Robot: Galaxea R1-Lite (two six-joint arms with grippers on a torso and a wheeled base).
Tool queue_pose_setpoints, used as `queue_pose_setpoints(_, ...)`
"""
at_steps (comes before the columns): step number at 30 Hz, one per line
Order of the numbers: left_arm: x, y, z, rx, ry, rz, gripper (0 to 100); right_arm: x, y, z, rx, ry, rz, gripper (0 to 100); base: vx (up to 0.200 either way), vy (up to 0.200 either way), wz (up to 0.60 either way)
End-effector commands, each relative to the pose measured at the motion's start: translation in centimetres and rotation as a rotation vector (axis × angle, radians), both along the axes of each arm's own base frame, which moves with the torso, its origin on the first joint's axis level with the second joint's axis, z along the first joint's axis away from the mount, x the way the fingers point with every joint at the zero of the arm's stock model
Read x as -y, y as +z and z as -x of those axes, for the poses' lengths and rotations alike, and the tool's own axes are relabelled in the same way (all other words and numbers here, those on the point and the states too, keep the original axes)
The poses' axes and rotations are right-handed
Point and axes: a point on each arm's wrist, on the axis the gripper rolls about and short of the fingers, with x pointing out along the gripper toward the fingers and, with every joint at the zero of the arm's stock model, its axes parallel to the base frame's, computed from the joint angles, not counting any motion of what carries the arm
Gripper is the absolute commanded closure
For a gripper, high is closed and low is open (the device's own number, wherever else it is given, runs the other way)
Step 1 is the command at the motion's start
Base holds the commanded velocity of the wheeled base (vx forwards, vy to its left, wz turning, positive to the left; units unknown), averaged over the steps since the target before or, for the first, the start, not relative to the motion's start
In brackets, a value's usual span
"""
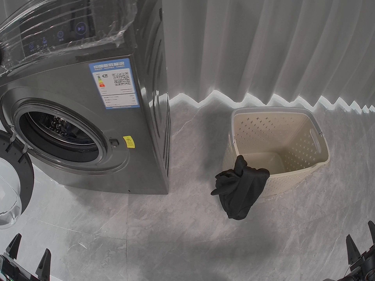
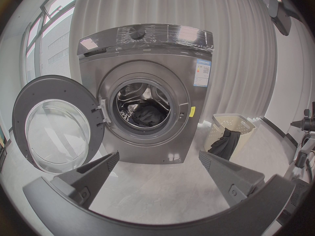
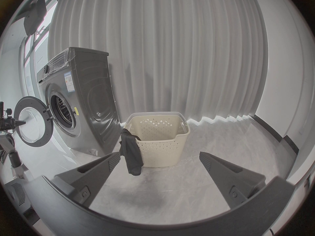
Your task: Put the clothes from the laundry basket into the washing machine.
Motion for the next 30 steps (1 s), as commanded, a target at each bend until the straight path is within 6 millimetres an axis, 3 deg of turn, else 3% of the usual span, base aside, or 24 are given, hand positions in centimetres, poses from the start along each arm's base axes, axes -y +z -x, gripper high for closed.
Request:
queue_pose_setpoints(1, 0.00, -0.38, 0.00, 0.001, -0.002, -0.002, 0, 0.00, -0.48, 0.00, 0.000, 0.000, -0.001, 0, 0.000, 0.000, 0.00)
queue_pose_setpoints(12, 0.00, -0.38, 0.00, 0.001, -0.002, -0.002, 0, 0.00, -0.54, -0.02, -0.004, 0.000, -0.001, 0, 0.000, 0.000, 0.00)
queue_pose_setpoints(21, 0.00, -0.38, 0.00, 0.001, -0.002, 0.000, 0, 0.00, -0.53, -0.01, -0.001, 0.001, -0.004, 0, 0.200, 0.000, 0.00)
queue_pose_setpoints(27, 0.00, -0.38, 0.00, 0.001, 0.000, 0.001, 0, 0.01, -0.54, -0.01, -0.003, -0.006, -0.011, 0, 0.000, 0.000, 0.00)
queue_pose_setpoints(30, 0.00, -0.37, 0.00, 0.002, 0.000, 0.003, 0, 0.02, -0.53, -0.01, -0.001, -0.008, -0.011, 0, 0.000, -0.200, 0.00)
